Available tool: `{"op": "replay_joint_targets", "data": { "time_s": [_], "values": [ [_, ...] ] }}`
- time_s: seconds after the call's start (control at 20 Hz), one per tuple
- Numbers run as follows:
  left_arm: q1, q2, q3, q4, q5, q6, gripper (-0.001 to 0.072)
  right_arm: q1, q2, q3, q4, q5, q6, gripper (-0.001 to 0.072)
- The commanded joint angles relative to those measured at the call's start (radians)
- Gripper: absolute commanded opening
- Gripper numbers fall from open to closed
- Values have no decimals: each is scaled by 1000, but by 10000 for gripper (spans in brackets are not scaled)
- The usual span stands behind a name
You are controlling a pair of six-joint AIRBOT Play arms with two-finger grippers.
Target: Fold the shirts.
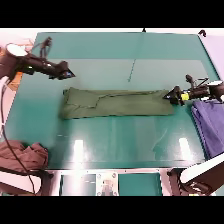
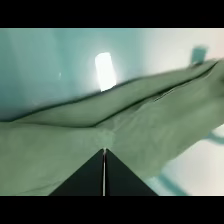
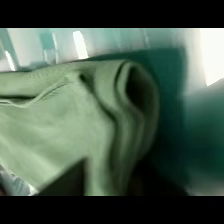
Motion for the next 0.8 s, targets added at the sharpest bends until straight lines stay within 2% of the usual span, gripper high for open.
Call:
{"op": "replay_joint_targets", "data": {
  "time_s": [0.0,0.05,0.15,0.35,0.55,0.75],
  "values": [
    [-159,-5,2,168,95,-56,19,35,-30,15,23,-18,-42,63],
    [-213,-14,3,215,129,-81,19,35,-26,38,31,-3,-42,17],
    [-323,-50,3,294,186,-120,19,35,1,99,32,61,-40,17],
    [-533,-173,16,311,291,-133,19,43,124,218,91,211,-21,16],
    [-661,-343,191,309,299,-152,19,78,296,282,172,366,42,17],
    [-708,-461,369,310,238,-156,19,135,414,285,176,391,121,17]
  ]
}}
